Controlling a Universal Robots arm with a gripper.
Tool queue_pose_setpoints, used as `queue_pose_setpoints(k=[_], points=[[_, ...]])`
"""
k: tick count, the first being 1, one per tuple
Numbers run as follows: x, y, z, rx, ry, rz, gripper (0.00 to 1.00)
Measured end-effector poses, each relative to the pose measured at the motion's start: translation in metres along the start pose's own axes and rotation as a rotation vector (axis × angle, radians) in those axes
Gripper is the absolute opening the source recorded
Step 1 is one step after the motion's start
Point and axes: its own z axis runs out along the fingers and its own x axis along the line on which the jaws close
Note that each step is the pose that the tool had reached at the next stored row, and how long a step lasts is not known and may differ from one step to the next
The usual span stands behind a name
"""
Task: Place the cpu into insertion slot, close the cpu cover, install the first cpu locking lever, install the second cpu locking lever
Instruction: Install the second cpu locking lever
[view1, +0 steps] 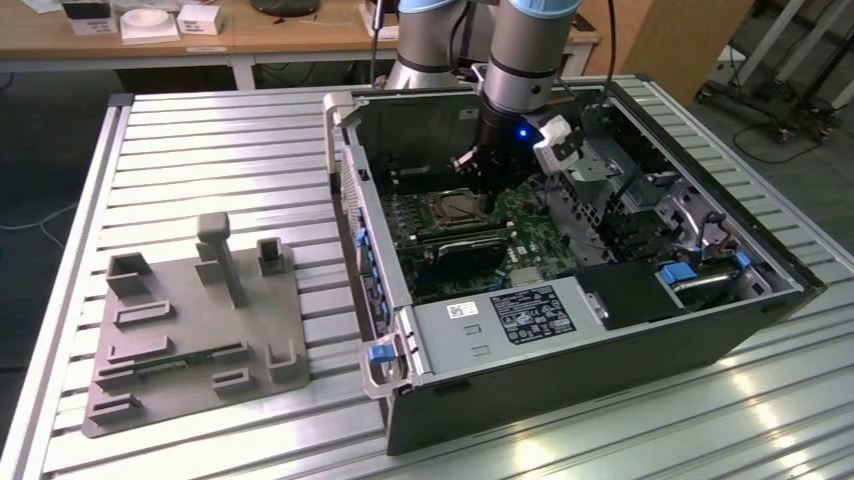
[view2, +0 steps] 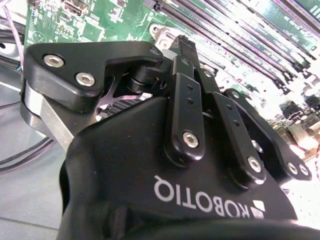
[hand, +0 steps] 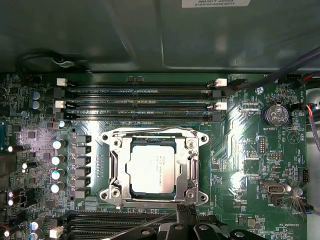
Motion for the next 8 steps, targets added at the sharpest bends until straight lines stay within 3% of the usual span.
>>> queue_pose_setpoints(k=[8], points=[[0.0002,0.0,0.0,0.0006,0.0001,-0.001,0.1]])
